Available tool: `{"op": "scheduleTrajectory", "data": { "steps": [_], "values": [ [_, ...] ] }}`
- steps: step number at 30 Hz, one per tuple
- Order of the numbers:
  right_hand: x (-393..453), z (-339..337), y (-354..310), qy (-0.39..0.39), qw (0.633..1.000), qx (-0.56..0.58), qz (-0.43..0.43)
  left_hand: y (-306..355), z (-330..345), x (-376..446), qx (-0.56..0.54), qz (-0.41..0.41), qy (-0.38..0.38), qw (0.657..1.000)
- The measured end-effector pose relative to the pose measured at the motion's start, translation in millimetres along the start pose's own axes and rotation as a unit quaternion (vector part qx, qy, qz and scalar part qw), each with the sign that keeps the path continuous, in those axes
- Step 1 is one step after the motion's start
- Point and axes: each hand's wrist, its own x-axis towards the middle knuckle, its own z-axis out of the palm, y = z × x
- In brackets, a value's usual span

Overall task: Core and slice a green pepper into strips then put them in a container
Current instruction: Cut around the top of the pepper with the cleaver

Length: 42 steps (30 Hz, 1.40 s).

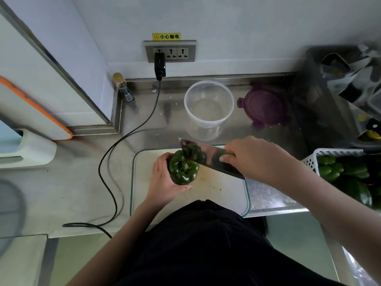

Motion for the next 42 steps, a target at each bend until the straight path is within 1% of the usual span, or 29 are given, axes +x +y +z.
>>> {"op": "scheduleTrajectory", "data": {
  "steps": [3, 5, 8, 11, 14, 16, 20, 23, 27, 31, 42],
  "values": [
    [-14.2, 1.9, -3.6, 0.028, 0.999, -0.028, 0.003, -0.7, -1.3, -6.4, 0.019, 0.017, -0.011, 1.000],
    [-21.8, 2.4, -7.6, 0.061, 0.997, -0.038, 0.000, -2.6, -4.4, -9.4, -0.005, 0.010, -0.016, 1.000],
    [-27.7, -4.2, -11.3, 0.118, 0.993, -0.021, 0.001, -6.5, -11.3, -12.9, -0.051, -0.027, -0.007, 0.998],
    [-26.6, -8.1, -8.2, 0.147, 0.989, 0.005, 0.014, -9.4, -16.3, -18.5, -0.040, -0.064, -0.022, 0.997],
    [-29.9, -0.6, -5.1, 0.128, 0.987, 0.086, 0.035, -12.9, -20.0, -24.5, -0.033, -0.089, -0.049, 0.994],
    [-36.1, 10.1, -6.3, 0.112, 0.983, 0.141, 0.045, -13.5, -20.4, -25.8, -0.023, -0.085, -0.063, 0.994],
    [-44.4, 36.8, -8.3, 0.098, 0.969, 0.218, 0.070, -7.9, -11.6, -23.5, 0.036, -0.046, -0.025, 0.998],
    [-47.7, 48.6, -4.1, 0.095, 0.975, 0.185, 0.078, -0.3, -3.3, -15.0, 0.023, -0.018, -0.032, 0.999],
    [-53.5, 54.8, 3.7, 0.082, 0.979, 0.165, 0.087, 8.8, 4.8, -4.4, -0.001, -0.023, -0.044, 0.999],
    [-56.3, 59.6, 7.1, 0.059, 0.979, 0.167, 0.103, 7.1, 8.9, -0.2, -0.015, -0.020, -0.048, 0.999],
    [-46.9, 67.4, 1.5, 0.041, 0.979, 0.170, 0.107, 4.7, 10.5, 3.4, -0.030, -0.021, -0.059, 0.998]
  ]
}}
